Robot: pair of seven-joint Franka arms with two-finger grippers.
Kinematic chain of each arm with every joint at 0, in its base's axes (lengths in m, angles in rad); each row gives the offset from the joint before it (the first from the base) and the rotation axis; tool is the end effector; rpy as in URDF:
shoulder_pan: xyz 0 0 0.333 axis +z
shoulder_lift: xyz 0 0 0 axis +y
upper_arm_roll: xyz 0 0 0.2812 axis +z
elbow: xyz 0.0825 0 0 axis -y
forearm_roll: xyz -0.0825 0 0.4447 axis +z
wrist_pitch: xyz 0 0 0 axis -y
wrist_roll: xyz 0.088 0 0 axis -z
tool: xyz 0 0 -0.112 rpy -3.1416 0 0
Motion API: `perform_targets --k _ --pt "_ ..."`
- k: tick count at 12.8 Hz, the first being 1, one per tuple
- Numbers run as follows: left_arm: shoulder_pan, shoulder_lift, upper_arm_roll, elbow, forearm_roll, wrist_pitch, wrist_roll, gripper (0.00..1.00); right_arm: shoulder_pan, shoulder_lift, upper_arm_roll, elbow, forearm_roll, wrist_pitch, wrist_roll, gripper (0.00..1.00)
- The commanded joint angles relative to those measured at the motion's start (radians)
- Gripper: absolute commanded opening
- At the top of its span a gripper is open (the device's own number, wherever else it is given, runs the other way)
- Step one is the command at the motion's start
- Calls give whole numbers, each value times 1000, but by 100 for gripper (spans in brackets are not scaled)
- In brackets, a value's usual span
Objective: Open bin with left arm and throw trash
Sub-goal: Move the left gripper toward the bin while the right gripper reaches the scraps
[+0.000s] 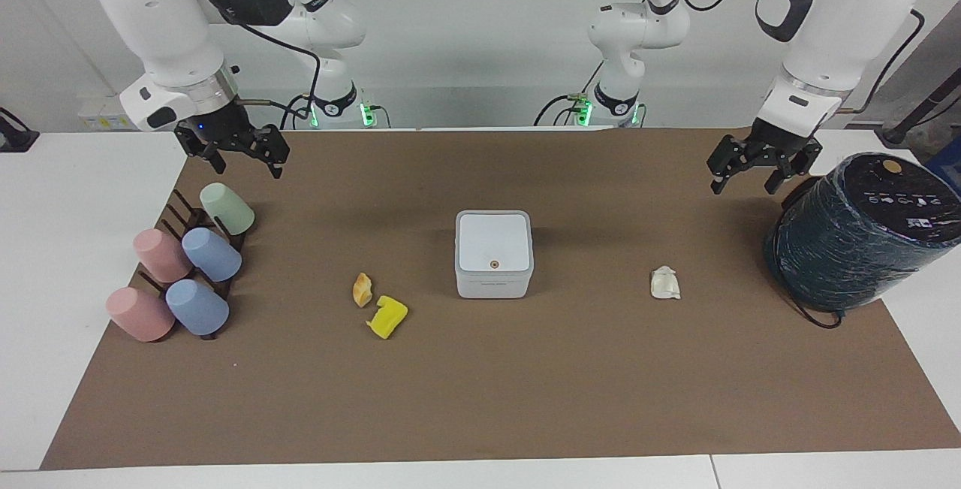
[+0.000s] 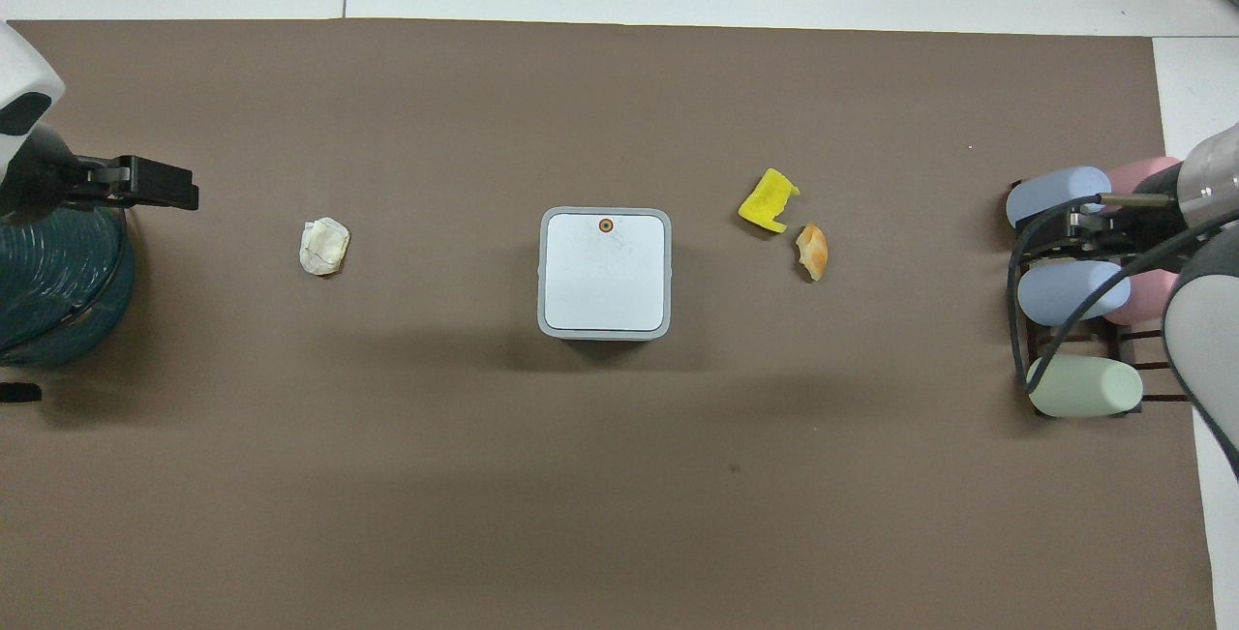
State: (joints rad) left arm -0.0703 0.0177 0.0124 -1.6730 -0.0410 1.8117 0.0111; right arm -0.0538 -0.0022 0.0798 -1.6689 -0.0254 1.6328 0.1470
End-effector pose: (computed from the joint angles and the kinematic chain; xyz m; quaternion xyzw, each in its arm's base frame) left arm 0.6384 -0.0407 0.5409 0.9975 -0.0308 0.0600 0.0215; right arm 0.6165 0.0134 0.5390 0.9980 -0.0595 -0.0158 0.0142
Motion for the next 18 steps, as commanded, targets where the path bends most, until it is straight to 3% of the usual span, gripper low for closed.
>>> perform_targets --k 1,4,6,8,10,12,14,18 --pt "-8 -39 0 -60 -14 23 0 100 -29 -19 0 -19 10 7 -15 100" --pt "-14 -39 -8 -65 -14 26 -34 100 -28 -19 1 -25 13 12 -11 100" --pt "-51 -38 -8 -74 -14 26 -97 100 -27 -38 1 -73 13 85 -10 100" --pt "-89 -33 -8 -82 -14 38 -144 71 -27 -41 1 -113 13 148 -4 100" --pt "-126 -24 -9 -83 -14 52 -198 33 -27 -36 1 -153 13 192 -6 100" --pt "-176 -9 -9 -86 -14 84 -294 10 -20 -21 1 -228 13 324 -4 100" --pt "-239 27 -9 -88 -14 136 -402 0 11 19 1 -275 13 441 0 100" --pt "-364 132 -9 -88 -16 334 -616 0 69 160 1 -275 13 583 58 100"
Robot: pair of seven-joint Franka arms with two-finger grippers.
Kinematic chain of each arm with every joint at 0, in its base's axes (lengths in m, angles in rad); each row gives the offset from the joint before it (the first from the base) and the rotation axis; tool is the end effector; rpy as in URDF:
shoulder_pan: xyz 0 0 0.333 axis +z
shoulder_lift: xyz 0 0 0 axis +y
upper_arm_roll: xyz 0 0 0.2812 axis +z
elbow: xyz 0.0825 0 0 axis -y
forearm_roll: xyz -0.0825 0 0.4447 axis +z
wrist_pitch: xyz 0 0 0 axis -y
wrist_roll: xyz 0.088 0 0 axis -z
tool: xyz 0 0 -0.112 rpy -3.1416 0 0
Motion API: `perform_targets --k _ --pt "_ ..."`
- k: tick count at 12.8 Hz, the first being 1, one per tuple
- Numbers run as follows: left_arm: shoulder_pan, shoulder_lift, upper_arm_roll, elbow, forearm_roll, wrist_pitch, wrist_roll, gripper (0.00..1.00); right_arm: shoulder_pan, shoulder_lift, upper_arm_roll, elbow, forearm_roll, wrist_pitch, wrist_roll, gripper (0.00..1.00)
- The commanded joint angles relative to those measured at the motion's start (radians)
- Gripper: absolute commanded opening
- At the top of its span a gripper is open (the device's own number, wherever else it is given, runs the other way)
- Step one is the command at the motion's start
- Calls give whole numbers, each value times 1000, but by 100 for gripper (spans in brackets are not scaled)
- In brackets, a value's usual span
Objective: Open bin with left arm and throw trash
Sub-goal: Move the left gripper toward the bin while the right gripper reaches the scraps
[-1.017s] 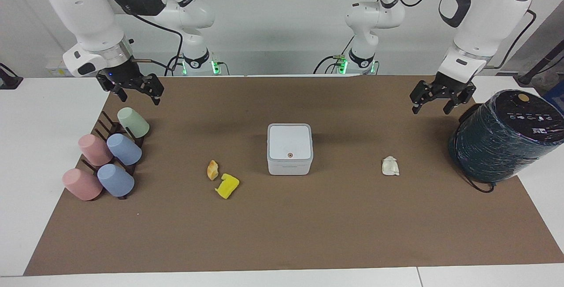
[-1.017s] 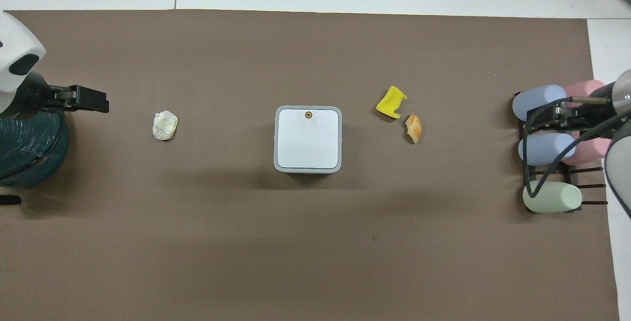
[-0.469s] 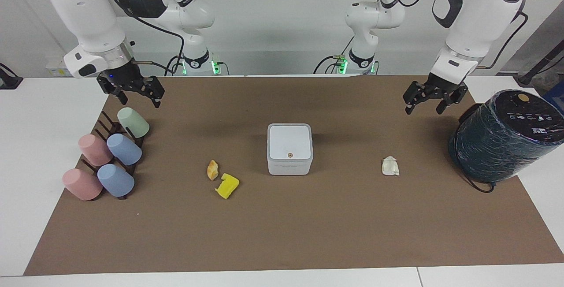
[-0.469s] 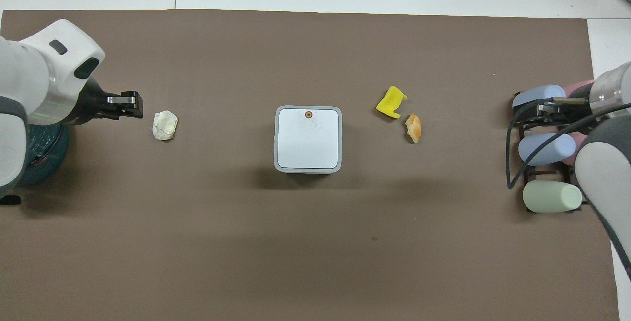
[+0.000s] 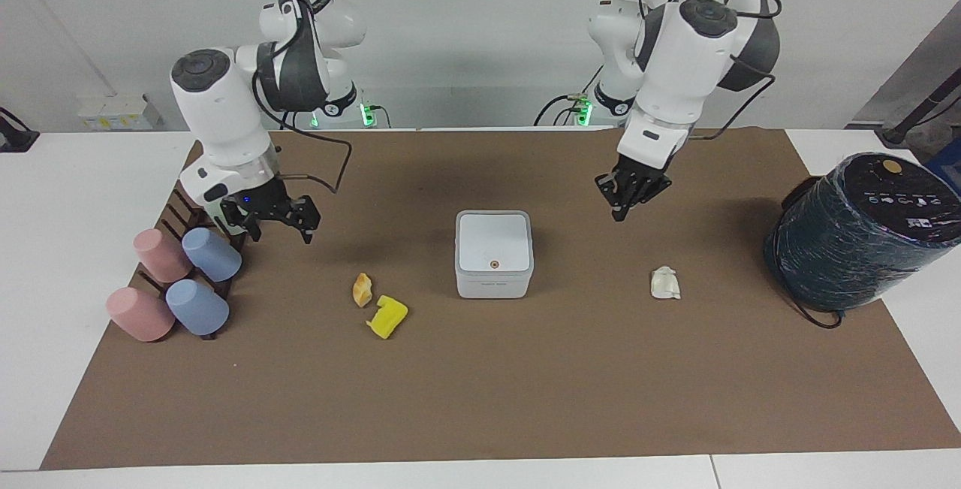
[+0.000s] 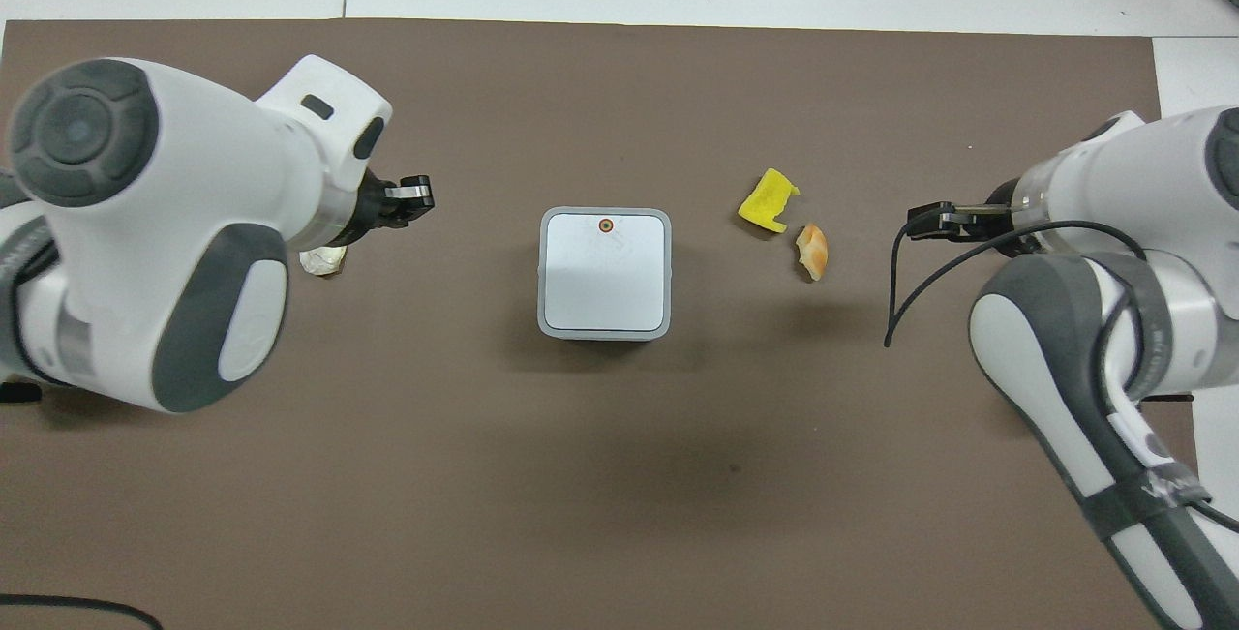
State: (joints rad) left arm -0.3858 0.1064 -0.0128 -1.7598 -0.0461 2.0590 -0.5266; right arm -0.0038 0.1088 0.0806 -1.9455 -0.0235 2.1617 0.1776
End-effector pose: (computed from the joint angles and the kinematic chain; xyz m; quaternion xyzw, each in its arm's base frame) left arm 0.6158 -0.2620 0.4603 0.9925 0.0725 0.0763 0.0626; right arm 0.6423 0.0478 0.3682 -0.9975 0.0448 -0.0542 0.0011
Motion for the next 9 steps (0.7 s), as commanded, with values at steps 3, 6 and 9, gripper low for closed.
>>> perform_targets --k 3,6,9 --pt "-91 82 14 -15 -79 249 -154 0 60 121 2 -13 11 160 54 100" --pt "-123 108 14 -15 -144 346 -209 0 84 186 1 -27 11 252 62 100" --pt "-169 189 14 -13 -144 453 -282 0 119 221 1 -79 11 354 65 100"
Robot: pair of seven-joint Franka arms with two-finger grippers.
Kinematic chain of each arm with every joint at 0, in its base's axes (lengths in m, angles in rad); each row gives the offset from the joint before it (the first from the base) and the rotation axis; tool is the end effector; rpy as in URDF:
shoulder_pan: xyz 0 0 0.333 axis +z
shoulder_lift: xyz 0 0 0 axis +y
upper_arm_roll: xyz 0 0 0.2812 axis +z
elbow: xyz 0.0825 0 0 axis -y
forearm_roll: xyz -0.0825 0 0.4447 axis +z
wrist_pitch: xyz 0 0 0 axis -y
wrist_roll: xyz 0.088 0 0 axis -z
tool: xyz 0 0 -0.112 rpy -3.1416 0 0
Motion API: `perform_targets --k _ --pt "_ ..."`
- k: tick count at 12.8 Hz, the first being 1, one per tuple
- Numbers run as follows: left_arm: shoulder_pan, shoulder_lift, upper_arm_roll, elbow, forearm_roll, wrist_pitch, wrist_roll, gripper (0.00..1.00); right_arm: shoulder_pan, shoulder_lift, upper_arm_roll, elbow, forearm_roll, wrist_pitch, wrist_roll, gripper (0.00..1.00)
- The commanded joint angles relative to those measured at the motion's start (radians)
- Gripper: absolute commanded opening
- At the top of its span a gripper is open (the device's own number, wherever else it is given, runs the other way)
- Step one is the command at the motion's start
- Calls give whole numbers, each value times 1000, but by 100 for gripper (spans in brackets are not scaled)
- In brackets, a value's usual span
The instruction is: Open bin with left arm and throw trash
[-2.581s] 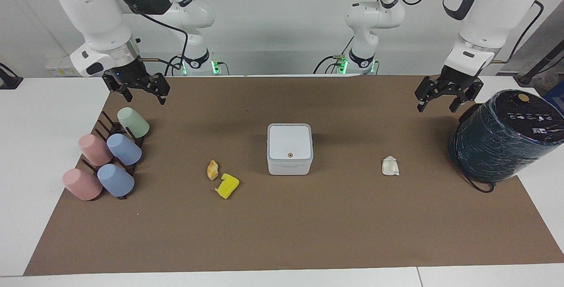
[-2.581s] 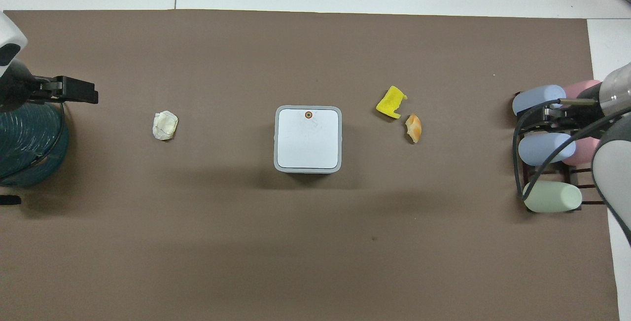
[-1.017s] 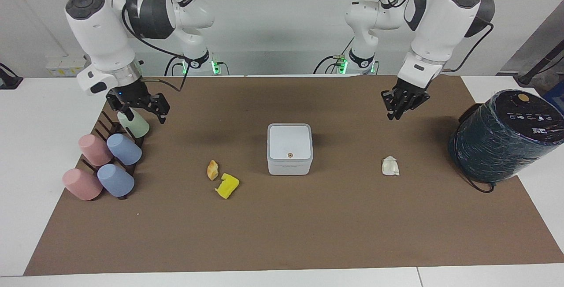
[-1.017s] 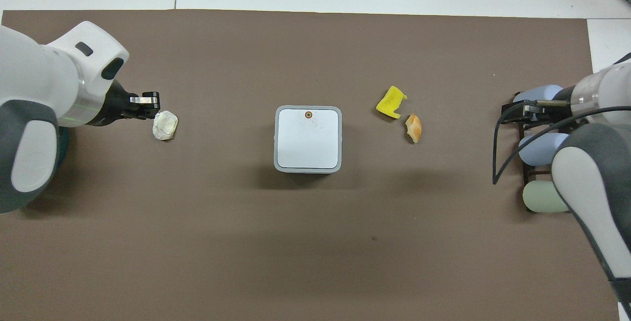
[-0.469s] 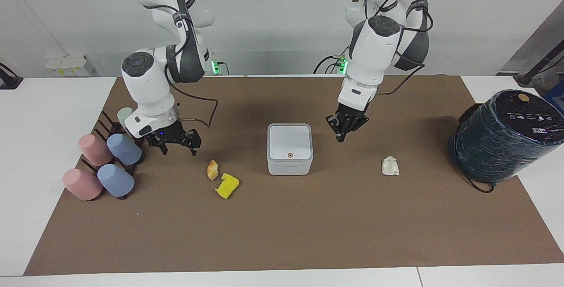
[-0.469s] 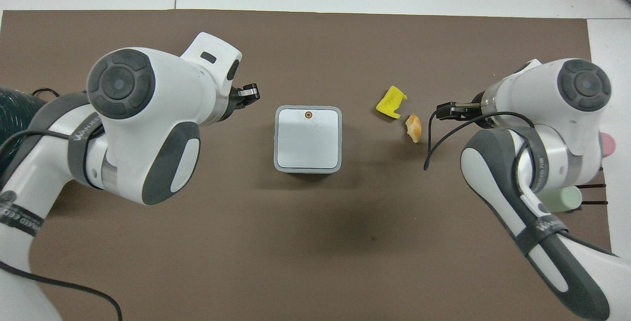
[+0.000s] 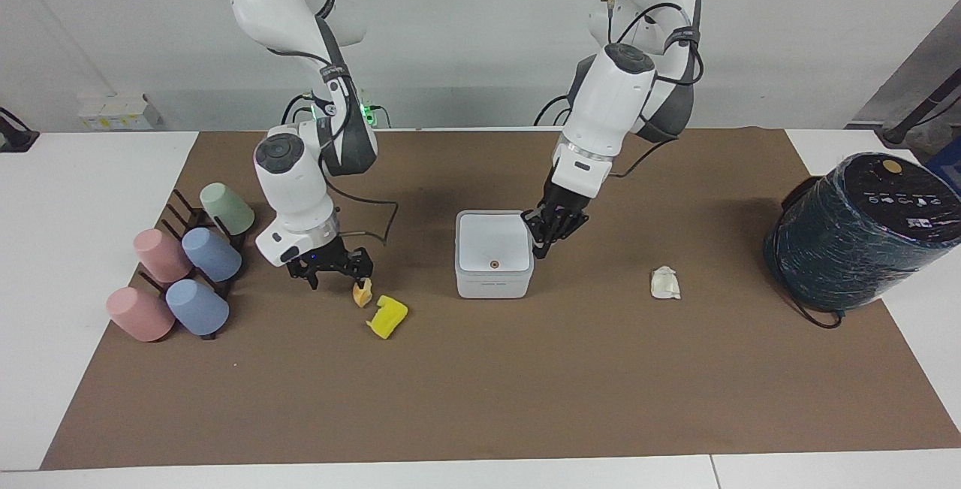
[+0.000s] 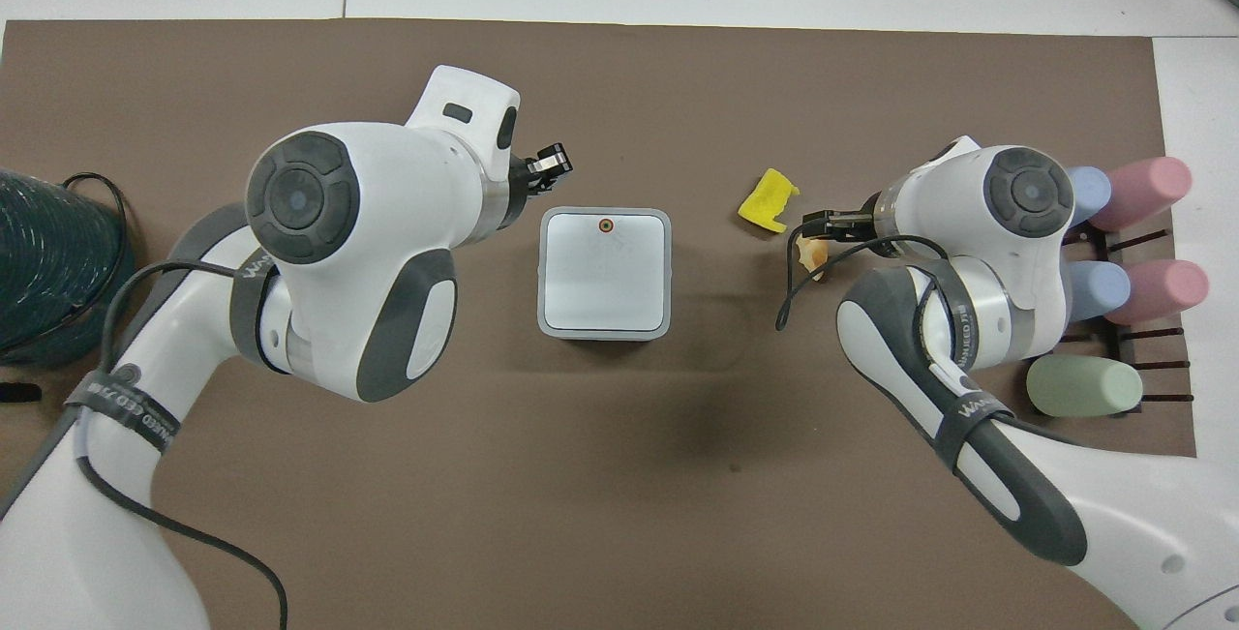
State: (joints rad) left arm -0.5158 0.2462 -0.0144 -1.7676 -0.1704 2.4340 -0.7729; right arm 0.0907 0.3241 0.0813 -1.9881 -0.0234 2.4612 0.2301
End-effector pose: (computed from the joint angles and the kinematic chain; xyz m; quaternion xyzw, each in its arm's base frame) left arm 0.6138 -0.3603 0.4033 0.9608 0.1698 0.1232 0.1810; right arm 0.6456 0.1118 0.2368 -0.9969 0.0235 -0.0726 0.0196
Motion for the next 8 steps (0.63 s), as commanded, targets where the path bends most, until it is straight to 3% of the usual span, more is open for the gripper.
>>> perform_targets --k 1,2,3,6,7,8 --pt "-47 64 16 -6 -21 94 -37 0 26 7 0 -49 11 61 11 100" --pt "-49 70 16 -4 -20 97 -39 0 26 6 0 -52 11 61 9 100" --pt "-56 71 16 -4 -20 99 -45 0 24 6 0 -52 11 61 8 86" --pt "-78 93 16 -12 -21 91 -52 0 24 6 0 -57 10 61 8 10" --pt "-84 100 16 -22 -21 94 -57 0 24 6 0 -57 10 61 8 0" --pt "-90 108 16 -30 -21 97 -55 0 24 6 0 -57 10 56 9 0"
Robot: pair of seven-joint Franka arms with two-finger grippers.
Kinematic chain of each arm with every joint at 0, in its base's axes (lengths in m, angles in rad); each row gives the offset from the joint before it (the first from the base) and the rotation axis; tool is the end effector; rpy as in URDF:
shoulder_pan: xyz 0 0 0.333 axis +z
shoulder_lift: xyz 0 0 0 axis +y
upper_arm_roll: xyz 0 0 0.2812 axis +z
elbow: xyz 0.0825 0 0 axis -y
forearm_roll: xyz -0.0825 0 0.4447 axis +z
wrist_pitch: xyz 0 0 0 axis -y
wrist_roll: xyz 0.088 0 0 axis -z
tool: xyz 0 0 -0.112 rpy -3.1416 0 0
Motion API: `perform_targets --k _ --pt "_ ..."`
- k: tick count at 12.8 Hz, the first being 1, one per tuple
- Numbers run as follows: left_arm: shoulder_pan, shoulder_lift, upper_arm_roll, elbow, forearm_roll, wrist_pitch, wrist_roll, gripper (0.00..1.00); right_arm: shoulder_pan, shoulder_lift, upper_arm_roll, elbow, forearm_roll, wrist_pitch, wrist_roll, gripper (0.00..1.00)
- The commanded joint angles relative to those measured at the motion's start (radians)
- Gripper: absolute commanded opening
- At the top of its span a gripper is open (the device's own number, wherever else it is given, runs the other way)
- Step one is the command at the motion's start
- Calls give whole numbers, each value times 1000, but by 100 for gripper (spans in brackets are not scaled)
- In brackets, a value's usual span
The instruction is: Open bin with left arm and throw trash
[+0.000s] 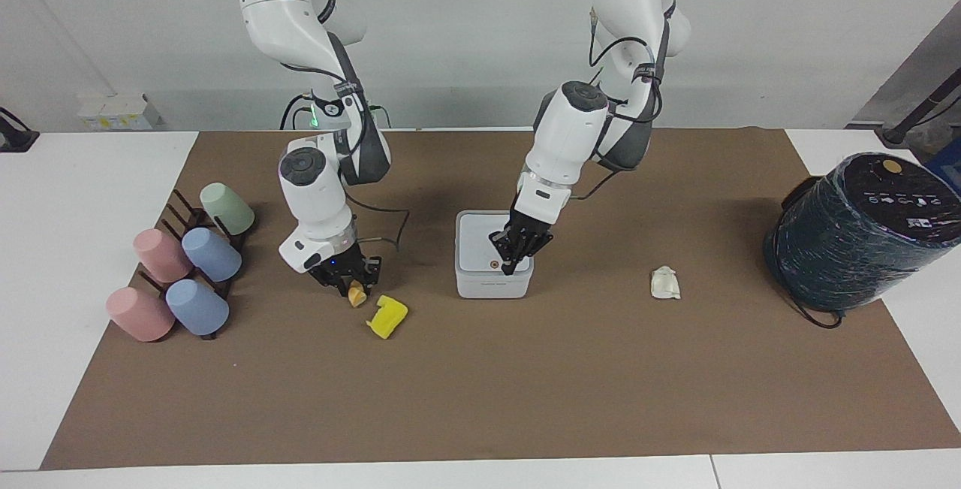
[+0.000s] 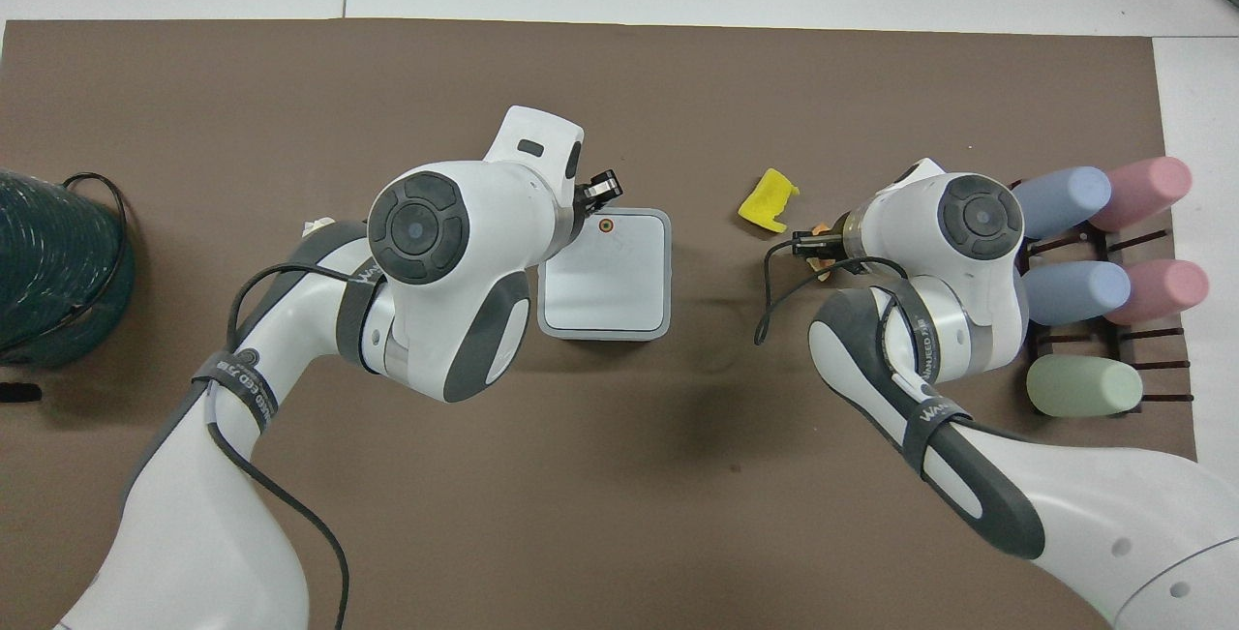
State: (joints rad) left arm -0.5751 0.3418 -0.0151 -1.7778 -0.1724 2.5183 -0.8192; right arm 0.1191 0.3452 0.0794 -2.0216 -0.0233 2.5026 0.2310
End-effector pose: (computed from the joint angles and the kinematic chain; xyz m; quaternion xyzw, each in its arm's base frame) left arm 0.5983 -0.3987 0.3396 0.9632 0.1707 0.1078 0.1776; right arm 0.6326 0.1276 0.2113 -0.9976 0.0106 -0.0657 0.0201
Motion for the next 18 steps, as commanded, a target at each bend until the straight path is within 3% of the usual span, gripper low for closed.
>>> perform_targets --k 1,6,13,18 --pt "-35 17 18 -22 -19 13 -9 0 -4 -15 2 -23 10 15 8 0" --pt "-26 23 21 4 -12 -35 -6 0 -4 -15 2 -23 10 12 8 0" --pt "99 5 30 264 2 -458 50 0 8 -63 10 -5 10 -11 82 0" --pt "187 -18 32 253 44 -512 204 0 120 -86 16 88 13 -79 266 0"
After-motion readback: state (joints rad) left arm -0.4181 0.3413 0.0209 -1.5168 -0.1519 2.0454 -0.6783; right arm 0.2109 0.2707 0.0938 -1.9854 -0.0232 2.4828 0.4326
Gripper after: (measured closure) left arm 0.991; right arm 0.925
